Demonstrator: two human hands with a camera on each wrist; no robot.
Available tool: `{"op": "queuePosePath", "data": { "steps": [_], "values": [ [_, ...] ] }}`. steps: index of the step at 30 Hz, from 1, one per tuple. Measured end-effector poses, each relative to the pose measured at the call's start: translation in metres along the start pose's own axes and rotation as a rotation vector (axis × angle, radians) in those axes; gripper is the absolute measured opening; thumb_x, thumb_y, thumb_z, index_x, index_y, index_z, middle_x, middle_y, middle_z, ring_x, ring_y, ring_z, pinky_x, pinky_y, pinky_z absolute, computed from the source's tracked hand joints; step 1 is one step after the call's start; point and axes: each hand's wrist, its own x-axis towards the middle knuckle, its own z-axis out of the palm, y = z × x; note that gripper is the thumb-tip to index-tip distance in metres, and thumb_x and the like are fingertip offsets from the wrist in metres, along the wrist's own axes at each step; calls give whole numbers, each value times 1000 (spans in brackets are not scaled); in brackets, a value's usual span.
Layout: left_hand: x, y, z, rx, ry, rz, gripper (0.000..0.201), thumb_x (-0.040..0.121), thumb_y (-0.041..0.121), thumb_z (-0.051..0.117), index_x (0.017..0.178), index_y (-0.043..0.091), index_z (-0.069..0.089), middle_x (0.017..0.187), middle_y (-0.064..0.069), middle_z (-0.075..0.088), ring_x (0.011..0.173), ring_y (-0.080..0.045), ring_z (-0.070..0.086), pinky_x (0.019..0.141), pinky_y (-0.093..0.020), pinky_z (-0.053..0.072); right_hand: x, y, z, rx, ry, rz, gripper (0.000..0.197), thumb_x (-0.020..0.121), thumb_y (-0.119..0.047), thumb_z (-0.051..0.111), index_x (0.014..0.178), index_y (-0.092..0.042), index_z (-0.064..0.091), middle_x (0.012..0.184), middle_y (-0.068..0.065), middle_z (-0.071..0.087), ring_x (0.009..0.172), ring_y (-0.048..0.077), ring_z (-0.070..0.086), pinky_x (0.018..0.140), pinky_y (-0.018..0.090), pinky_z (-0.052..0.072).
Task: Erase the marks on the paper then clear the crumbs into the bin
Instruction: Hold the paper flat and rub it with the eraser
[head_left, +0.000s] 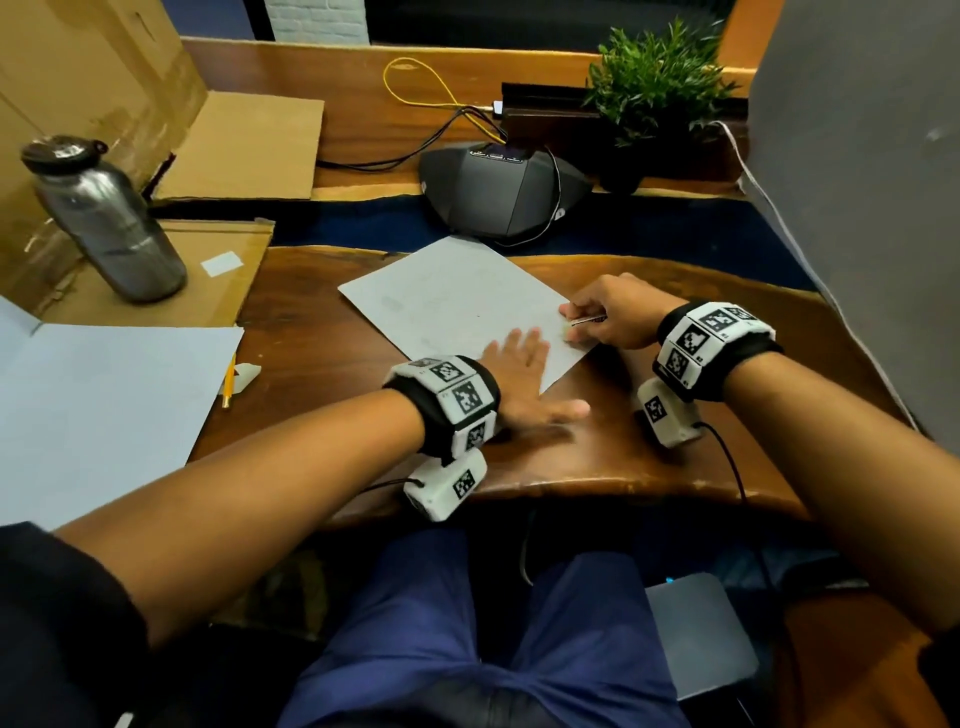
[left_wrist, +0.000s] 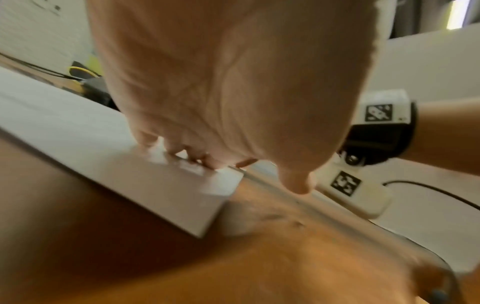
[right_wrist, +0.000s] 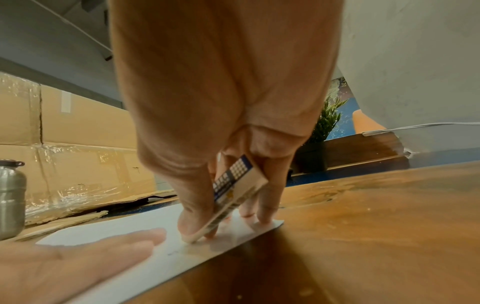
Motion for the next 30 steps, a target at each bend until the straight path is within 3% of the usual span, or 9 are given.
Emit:
{"op": "queuePosePath", "data": {
  "steps": [3, 6, 10, 14, 18, 20, 23, 25, 30],
  "values": [
    [-6, 26, 3, -20, -71, 246, 88, 95, 68, 30, 157, 18, -7, 164, -4, -13, 150, -20, -14, 121, -46, -6, -2, -1, 2, -25, 11, -13, 31, 92, -35, 70, 119, -19, 71, 124, -3, 69, 105, 18, 61, 89, 31, 46],
    [-15, 11, -13, -145, -45, 356, 78, 98, 53, 47, 158, 23, 6, 165, 2, 7, 151, -15, 6, 122, -37, 4, -4, 0, 4, -5, 15, 3, 28, 91, -33, 72, 117, -20, 71, 129, -4, 67, 114, 22, 61, 97, 40, 50],
    [-23, -68, -43, -58, 128, 181, 76, 92, 38, 65, 155, 34, 22, 163, 6, 15, 149, -19, 16, 122, -41, 8, -6, -3, 8, -28, 26, 9, 25, 89, -34, 73, 110, -21, 71, 120, 3, 70, 106, 26, 62, 92, 48, 54],
    [-28, -114, -35, 34, -45, -5, 89, 88, 56, 62, 152, 49, 1, 164, 9, -12, 151, -21, -7, 120, -45, 2, -7, -13, 2, -108, 39, -1, 23, 86, -26, 78, 107, -17, 73, 112, 6, 71, 99, 24, 64, 84, 41, 57],
    [-32, -99, -24, 57, -24, -52, 92, 85, 63, 60, 152, 50, -1, 163, 4, -17, 151, -24, -10, 119, -50, 4, -13, -45, 7, -85, 150, -163, 23, 86, -20, 78, 107, -13, 77, 107, 3, 74, 88, 16, 65, 69, 26, 54],
    [-35, -87, -22, 86, -4, -62, 92, 84, 65, 60, 153, 47, 2, 164, 0, -12, 151, -27, -4, 119, -48, 7, -18, -64, 13, -37, 119, -241, 23, 85, -22, 79, 106, -14, 77, 101, -1, 74, 81, 11, 61, 64, 19, 47],
    [-40, -76, -23, 176, -1, -75, 93, 80, 72, 57, 153, 47, 7, 165, -4, 1, 148, -32, 8, 117, -49, 17, -20, -74, 20, -11, 60, -269, 21, 83, -24, 81, 100, -14, 77, 94, -1, 73, 82, 15, 63, 69, 28, 53],
    [-40, -73, -25, 216, 7, -79, 88, 80, 73, 56, 153, 45, 15, 160, -8, 17, 143, -32, 21, 115, -50, 28, -20, -70, 23, 15, 38, -246, 19, 81, -25, 83, 95, -15, 77, 88, -4, 70, 79, 13, 62, 63, 22, 49],
    [-34, -71, -28, 136, 162, 26, 74, 80, 53, 73, 144, 27, 49, 136, -5, 43, 123, -25, 44, 103, -40, 40, -22, -67, 23, 93, 35, -202, 15, 78, -26, 85, 89, -17, 79, 82, -6, 72, 75, 8, 64, 66, 27, 54]
  ]
}}
